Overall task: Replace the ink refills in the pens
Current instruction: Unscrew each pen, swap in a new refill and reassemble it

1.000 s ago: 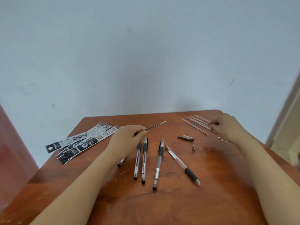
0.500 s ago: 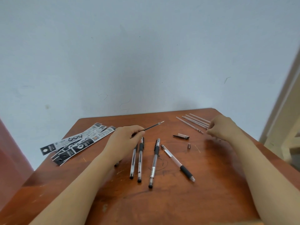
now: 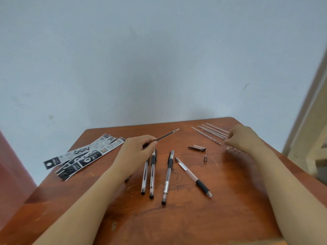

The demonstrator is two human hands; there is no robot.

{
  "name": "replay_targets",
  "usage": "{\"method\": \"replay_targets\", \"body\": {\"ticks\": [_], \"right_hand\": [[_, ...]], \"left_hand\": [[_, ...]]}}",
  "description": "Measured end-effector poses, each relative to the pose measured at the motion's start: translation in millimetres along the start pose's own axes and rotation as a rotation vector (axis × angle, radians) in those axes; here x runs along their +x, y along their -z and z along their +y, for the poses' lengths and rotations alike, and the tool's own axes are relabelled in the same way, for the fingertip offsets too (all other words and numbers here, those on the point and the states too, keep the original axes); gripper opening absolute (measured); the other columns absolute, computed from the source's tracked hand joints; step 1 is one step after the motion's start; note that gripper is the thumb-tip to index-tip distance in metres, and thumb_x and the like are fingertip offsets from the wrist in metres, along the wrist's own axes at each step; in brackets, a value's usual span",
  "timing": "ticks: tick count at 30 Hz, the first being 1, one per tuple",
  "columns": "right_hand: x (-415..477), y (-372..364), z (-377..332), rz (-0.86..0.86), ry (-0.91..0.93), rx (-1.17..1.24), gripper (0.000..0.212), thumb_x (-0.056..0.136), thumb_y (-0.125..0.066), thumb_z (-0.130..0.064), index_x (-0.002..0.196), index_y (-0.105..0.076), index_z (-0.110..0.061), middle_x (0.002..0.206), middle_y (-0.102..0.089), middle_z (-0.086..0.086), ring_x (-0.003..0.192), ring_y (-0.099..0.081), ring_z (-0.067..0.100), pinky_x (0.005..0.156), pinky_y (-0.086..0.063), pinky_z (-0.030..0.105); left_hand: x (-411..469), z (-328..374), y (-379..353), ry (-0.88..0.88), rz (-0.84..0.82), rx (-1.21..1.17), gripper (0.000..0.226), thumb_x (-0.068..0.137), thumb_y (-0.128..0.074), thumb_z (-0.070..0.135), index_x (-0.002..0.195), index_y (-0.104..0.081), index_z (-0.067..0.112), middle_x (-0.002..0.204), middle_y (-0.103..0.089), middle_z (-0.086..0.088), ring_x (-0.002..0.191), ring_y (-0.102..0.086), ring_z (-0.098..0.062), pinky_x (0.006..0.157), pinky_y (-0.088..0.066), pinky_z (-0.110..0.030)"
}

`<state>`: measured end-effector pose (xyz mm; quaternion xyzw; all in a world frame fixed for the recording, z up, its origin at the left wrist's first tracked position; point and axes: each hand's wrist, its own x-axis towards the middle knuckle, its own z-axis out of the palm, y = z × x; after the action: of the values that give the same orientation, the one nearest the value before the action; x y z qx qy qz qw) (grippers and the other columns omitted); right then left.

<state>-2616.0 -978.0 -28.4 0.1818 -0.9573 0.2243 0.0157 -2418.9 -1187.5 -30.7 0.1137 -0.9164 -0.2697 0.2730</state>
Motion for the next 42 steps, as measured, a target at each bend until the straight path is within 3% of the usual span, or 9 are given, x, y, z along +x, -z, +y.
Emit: {"method": "replay_targets", "body": {"ticks": [4,8,14,21,28,32,37,40,42], "right_hand": [[-7,10,-7,0.197,0.050,0.451,0.026,0.082,-0.054,-0.012,0.060,-0.061,0.000,0.062,-0.057,0.015,0.056,-0.047,0.023,0.054,-0.036,0.027],[-26,12,-30,-0.037,0.131,0.974,0.018,0.085,-0.059,-0.008,0.069,-0.067,-0.011,0.061,-0.066,-0.001,0.054,-0.054,0.009,0.055,-0.040,0.021],[-51,-2,-61,-0.375,0.319,1.252,0.018,0.073,-0.063,-0.001,0.073,-0.073,-0.016,0.067,-0.072,0.000,0.057,-0.063,0.006,0.054,-0.049,0.015],[-55,-13,-68,-0.479,0.392,1.328,0.027,0.078,-0.054,0.011,0.068,-0.072,-0.007,0.063,-0.069,0.001,0.052,-0.061,0.009,0.050,-0.047,0.016],[-58,-10,-70,-0.478,0.456,1.385,0.016,0.067,-0.060,-0.008,0.065,-0.074,-0.014,0.062,-0.068,-0.001,0.055,-0.062,0.009,0.052,-0.047,0.017],[-54,-6,-70,-0.389,0.324,1.508,0.016,0.087,-0.049,-0.008,0.075,-0.059,-0.009,0.066,-0.071,0.006,0.046,-0.060,0.011,0.043,-0.043,0.016],[-40,7,-56,-0.147,0.066,1.670,0.018,0.095,-0.042,-0.011,0.079,-0.049,-0.014,0.055,-0.068,0.006,0.036,-0.055,0.008,0.037,-0.039,0.014],[-36,5,-52,-0.084,-0.021,1.681,0.018,0.096,-0.041,-0.012,0.081,-0.051,-0.014,0.050,-0.065,0.002,0.035,-0.053,0.007,0.037,-0.041,0.013],[-35,2,-52,-0.075,-0.043,1.669,0.019,0.096,-0.041,-0.013,0.081,-0.052,-0.014,0.048,-0.064,0.000,0.034,-0.052,0.006,0.038,-0.041,0.012]], "left_hand": [[-1,5,2,0.021,0.057,-0.096,0.015,0.088,-0.053,0.016,0.091,-0.062,0.027,0.070,-0.062,0.015,0.069,-0.060,-0.009,0.062,-0.044,-0.010],[0,14,2,0.058,0.103,-0.229,0.015,0.087,-0.055,0.013,0.093,-0.062,0.026,0.073,-0.062,0.015,0.067,-0.057,-0.004,0.059,-0.042,-0.002],[-5,22,-2,0.002,0.017,-0.262,0.015,0.085,-0.057,0.011,0.092,-0.067,0.021,0.071,-0.063,0.013,0.056,-0.052,0.006,0.055,-0.040,-0.005],[-9,27,-10,-0.048,-0.087,-0.275,0.025,0.087,-0.055,0.012,0.077,-0.064,0.033,0.058,-0.059,0.014,0.050,-0.047,0.000,0.052,-0.039,-0.010],[-9,29,-10,-0.056,-0.085,-0.310,0.029,0.088,-0.053,0.014,0.069,-0.061,0.035,0.046,-0.054,0.015,0.044,-0.045,0.000,0.050,-0.038,-0.010],[-11,34,-11,-0.070,-0.098,-0.291,0.020,0.087,-0.055,0.014,0.078,-0.065,0.029,0.051,-0.057,0.018,0.047,-0.049,0.004,0.050,-0.037,-0.006],[-12,30,-18,-0.249,-0.088,-0.016,0.019,0.087,-0.056,0.026,0.100,-0.068,0.021,0.079,-0.056,0.025,0.079,-0.052,-0.001,0.070,-0.040,-0.014],[-14,29,-25,-0.434,-0.136,0.113,0.031,0.084,-0.047,0.034,0.102,-0.068,0.019,0.089,-0.064,0.015,0.088,-0.045,-0.002,0.074,-0.042,-0.015],[-16,30,-29,-0.517,-0.217,0.171,0.036,0.083,-0.040,0.029,0.107,-0.065,0.020,0.101,-0.067,0.009,0.097,-0.045,-0.003,0.079,-0.048,-0.025]]}}
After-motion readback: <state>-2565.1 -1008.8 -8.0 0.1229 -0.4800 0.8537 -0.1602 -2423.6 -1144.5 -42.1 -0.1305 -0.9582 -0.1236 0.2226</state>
